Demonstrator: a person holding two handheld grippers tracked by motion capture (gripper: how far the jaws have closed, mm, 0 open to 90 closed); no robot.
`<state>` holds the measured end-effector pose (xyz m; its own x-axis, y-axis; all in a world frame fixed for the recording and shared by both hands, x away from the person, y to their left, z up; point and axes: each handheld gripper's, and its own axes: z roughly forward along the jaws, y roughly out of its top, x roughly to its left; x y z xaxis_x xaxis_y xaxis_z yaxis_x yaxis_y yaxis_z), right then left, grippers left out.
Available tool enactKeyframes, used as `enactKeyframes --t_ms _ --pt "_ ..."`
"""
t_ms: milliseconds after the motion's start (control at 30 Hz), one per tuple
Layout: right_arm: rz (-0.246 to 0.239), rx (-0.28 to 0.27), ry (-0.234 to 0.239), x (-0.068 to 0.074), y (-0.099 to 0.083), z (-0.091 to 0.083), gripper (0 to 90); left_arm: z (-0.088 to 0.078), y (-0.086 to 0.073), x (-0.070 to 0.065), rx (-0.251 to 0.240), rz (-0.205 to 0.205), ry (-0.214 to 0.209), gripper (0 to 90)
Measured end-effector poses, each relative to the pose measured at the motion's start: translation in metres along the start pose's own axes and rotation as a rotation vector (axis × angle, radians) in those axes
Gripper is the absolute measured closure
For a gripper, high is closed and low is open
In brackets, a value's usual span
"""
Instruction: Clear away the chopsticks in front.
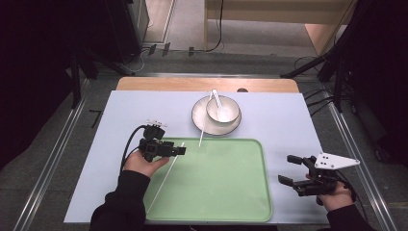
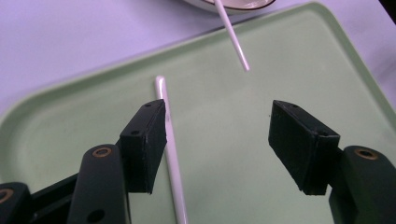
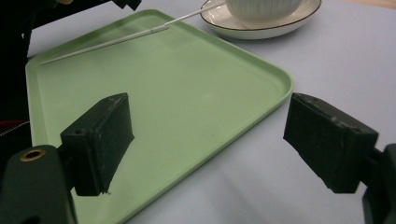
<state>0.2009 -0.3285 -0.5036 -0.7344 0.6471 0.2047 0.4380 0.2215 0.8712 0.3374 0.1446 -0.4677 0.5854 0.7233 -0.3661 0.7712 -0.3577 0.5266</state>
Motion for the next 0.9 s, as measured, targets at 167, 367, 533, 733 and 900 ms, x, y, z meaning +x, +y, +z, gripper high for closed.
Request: enactKeyframes --t_ms 167,367,533,733,900 --pt "-0.001 0.0 0.004 0.0 0.0 0.001 16.3 0.009 0.013 0.0 0.0 0.005 -0.013 34.9" --pt "-0.002 0.0 0.004 0.0 0.0 0.001 16.3 0.019 0.03 -0.004 -0.001 0.044 0.008 32.9" --pt "-0.001 0.002 0.005 0.0 0.001 0.001 16.3 0.026 0.044 -0.004 -0.002 0.052 -0.004 31.6" --pt "-0.002 0.003 0.004 0.0 0.001 0.001 16.3 0.036 0.062 -0.005 -0.015 0.062 0.027 38.0" --pt "-0.004 0.0 0.003 0.0 0.001 0.001 16.3 0.046 0.076 -0.008 0.001 0.072 0.03 39.5"
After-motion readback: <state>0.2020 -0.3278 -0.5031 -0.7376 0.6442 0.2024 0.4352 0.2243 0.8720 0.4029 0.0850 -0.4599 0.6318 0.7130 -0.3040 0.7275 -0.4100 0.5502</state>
